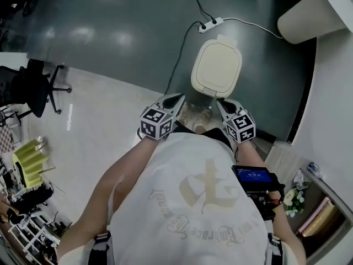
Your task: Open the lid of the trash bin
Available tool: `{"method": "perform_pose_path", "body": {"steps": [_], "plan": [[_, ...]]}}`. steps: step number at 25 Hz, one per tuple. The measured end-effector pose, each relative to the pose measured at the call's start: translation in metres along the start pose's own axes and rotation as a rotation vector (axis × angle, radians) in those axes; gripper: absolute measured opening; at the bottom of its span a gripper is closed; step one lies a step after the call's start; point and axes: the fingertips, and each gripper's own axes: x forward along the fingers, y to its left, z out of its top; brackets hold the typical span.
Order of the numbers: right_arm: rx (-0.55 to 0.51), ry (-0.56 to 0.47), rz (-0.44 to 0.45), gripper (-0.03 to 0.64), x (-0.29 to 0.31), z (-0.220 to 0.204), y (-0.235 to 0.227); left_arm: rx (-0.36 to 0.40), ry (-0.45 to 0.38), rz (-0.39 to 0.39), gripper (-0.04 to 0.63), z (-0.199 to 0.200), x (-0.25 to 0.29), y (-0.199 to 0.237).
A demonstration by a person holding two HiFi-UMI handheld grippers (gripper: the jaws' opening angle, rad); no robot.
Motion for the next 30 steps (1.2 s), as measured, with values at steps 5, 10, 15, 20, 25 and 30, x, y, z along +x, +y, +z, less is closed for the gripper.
{"method": "perform_pose_path", "body": {"steps": [5, 10, 15, 20, 25, 30], "plan": [[-0.038, 0.082, -0.014, 0.002, 0.027, -0.010, -0.008, -0.019, 0.012, -0.006, 0.012, -0.008, 0.006, 0.017], [-0.088, 0.165, -0.015, 0.002, 0.053, -0.022, -0.014, -0.053, 0.020, 0.003, 0.013, -0.021, 0.004, 0.029], [-0.139, 0.253, -0.033, 0.002, 0.076, -0.035, -0.025, -0.077, 0.029, 0.017, 0.012, -0.031, 0.002, 0.041], [-0.212, 0.350, -0.050, 0.002, 0.094, -0.050, -0.027, -0.090, 0.026, 0.035, 0.012, -0.038, -0.005, 0.055], [-0.274, 0.430, -0.044, 0.002, 0.107, -0.066, -0.020, -0.108, 0.021, 0.052, 0.012, -0.047, -0.016, 0.062], [-0.317, 0.471, -0.066, 0.002, 0.109, -0.070, -0.027, -0.131, 0.021, 0.066, 0.012, -0.051, -0.018, 0.059]]}}
